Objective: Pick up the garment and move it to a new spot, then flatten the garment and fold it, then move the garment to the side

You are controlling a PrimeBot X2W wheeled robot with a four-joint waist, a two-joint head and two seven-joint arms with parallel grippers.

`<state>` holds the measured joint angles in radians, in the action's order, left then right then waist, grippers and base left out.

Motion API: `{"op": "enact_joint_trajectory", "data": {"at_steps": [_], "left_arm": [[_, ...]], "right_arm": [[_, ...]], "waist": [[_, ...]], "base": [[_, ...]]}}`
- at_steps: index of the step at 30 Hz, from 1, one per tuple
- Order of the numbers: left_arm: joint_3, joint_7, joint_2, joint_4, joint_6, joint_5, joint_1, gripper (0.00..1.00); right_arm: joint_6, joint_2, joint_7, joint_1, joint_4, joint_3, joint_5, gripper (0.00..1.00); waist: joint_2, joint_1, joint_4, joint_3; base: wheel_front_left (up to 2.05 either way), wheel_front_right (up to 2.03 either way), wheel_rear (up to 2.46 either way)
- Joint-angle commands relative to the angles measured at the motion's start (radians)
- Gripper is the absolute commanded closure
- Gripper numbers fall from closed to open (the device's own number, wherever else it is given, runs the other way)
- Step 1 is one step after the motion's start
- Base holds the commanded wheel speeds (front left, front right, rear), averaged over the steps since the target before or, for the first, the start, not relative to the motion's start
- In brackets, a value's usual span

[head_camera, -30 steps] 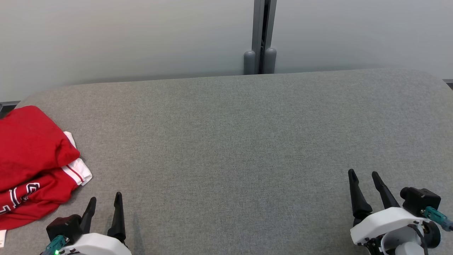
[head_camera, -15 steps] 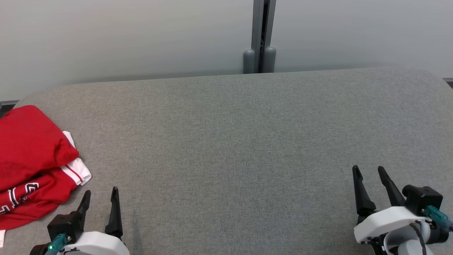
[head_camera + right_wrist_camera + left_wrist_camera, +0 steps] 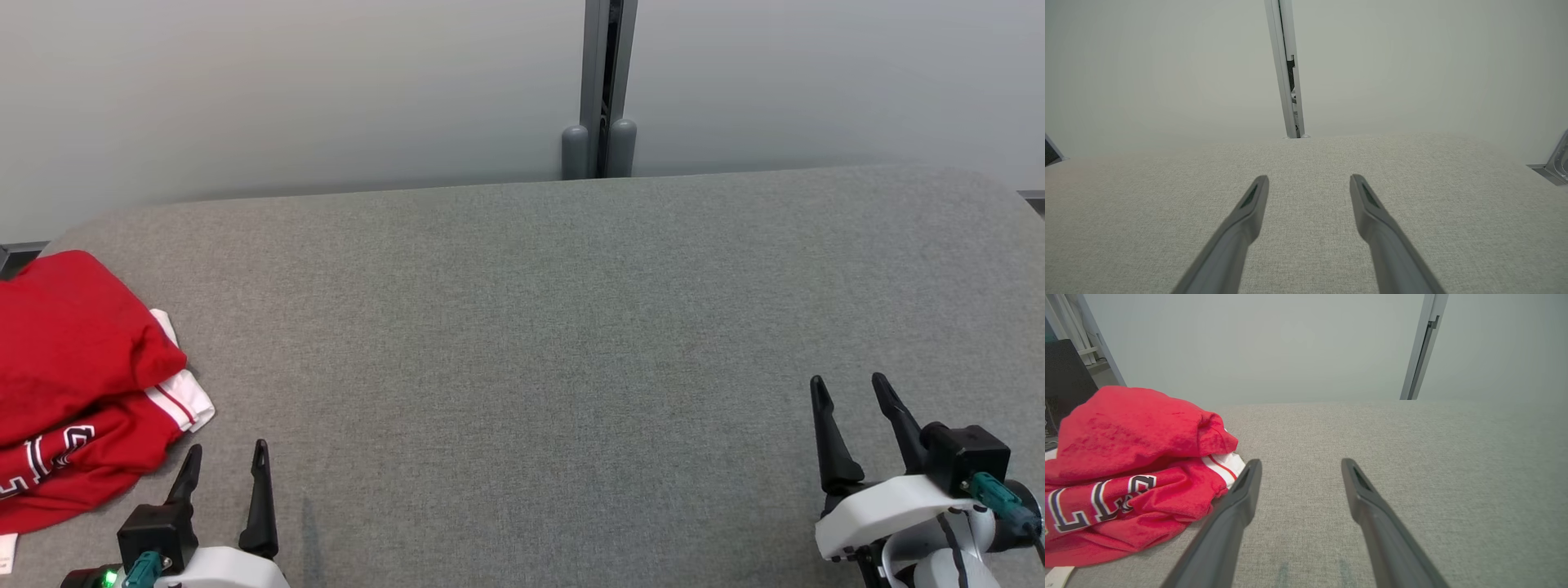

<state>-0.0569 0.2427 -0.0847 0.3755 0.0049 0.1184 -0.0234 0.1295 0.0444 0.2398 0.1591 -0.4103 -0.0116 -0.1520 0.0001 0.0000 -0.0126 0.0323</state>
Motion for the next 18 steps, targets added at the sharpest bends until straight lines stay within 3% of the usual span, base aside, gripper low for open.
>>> {"op": "enact_joint_trajectory", "data": {"at_steps": [1, 13, 18], "left_arm": [[-0.005, 0.008, -0.003, 0.002, 0.0, -0.023, 0.013, 0.0], [-0.018, 0.024, 0.004, 0.006, -0.002, -0.093, -0.003, 0.0], [-0.02, 0.024, 0.008, 0.009, -0.003, -0.095, -0.011, 0.0]], "right_arm": [[0.002, 0.009, 0.013, 0.001, -0.004, 0.002, 0.023, 0.0], [0.002, 0.01, 0.028, 0.01, -0.012, -0.005, 0.079, 0.0], [0.002, 0.01, 0.028, 0.007, -0.01, 0.006, 0.074, 0.0]], "waist": [[-0.0001, 0.0, 0.0, -0.001], [-0.0001, 0.0, 0.005, 0.015], [-0.0001, 0.0, 0.036, 0.024]], "base": [[0.0, 0.0, 0.0], [0.0, 0.0, 0.0], [0.0, 0.0, 0.0]]}}
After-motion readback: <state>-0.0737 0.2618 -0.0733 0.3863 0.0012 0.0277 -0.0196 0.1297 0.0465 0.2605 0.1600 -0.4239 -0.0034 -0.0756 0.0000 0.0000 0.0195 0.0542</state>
